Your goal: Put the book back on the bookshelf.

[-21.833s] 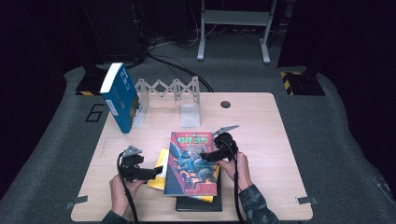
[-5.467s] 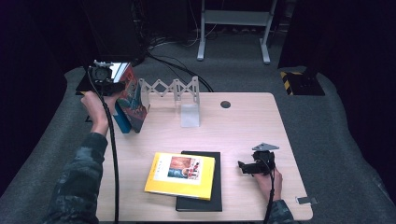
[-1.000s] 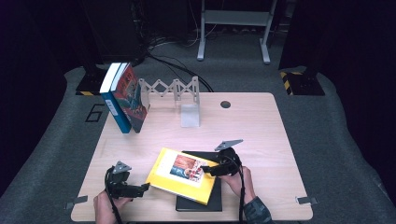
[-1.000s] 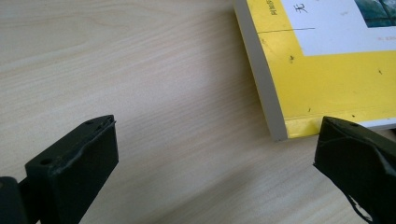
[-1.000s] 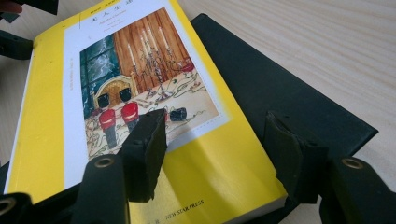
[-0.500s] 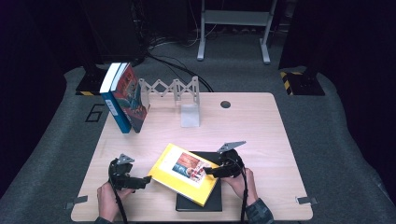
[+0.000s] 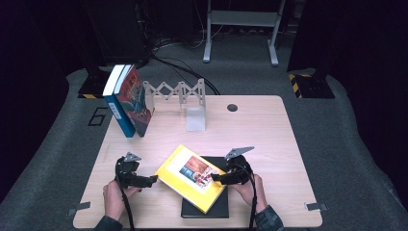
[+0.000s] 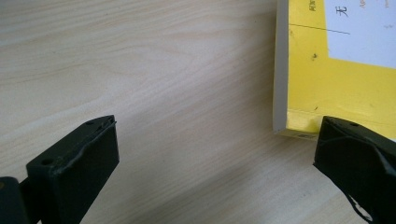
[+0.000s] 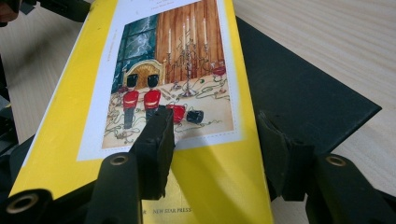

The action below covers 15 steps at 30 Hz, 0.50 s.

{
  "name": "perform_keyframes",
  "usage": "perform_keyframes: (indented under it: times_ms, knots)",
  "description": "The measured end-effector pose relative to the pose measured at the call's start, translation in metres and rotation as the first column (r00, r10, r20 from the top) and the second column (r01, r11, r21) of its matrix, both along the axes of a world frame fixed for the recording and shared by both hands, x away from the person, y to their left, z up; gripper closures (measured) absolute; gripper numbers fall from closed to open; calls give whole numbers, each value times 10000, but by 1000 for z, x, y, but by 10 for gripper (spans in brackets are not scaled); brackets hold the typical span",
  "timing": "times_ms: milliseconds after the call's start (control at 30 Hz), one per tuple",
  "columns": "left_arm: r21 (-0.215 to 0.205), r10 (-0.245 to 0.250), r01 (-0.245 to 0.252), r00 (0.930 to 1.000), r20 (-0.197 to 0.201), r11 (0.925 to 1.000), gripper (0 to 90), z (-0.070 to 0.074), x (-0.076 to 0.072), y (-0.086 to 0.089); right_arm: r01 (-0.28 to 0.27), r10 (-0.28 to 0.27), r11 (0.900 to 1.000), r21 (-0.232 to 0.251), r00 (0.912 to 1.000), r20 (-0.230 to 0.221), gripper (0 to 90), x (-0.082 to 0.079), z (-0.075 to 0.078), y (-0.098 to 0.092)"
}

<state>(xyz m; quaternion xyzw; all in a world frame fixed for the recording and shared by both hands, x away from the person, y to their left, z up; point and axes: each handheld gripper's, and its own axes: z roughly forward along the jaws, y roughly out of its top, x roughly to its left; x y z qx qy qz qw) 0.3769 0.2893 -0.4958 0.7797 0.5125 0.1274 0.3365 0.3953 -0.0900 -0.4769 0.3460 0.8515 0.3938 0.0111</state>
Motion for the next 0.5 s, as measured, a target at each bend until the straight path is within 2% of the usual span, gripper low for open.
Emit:
perform_keyframes:
  times_ms: [133,200,267,500]
  knots:
    - [33,6,-5,10000,-45,10000,0,0,5,0,-55,55,10000,37,9999,135,473,-1,-1,0]
    - [-25,7,-7,9999,-124,10000,0,1,7,0,-48,48,10000,54,10000,24,473,-2,-1,1]
    - [123,-7,7,10000,17,9999,0,1,9,-1,7,-8,10000,83,10000,72,473,-3,-1,1]
    - [257,-41,43,10000,-79,9997,0,3,17,-2,12,-12,10000,82,10000,30,473,-5,-1,2]
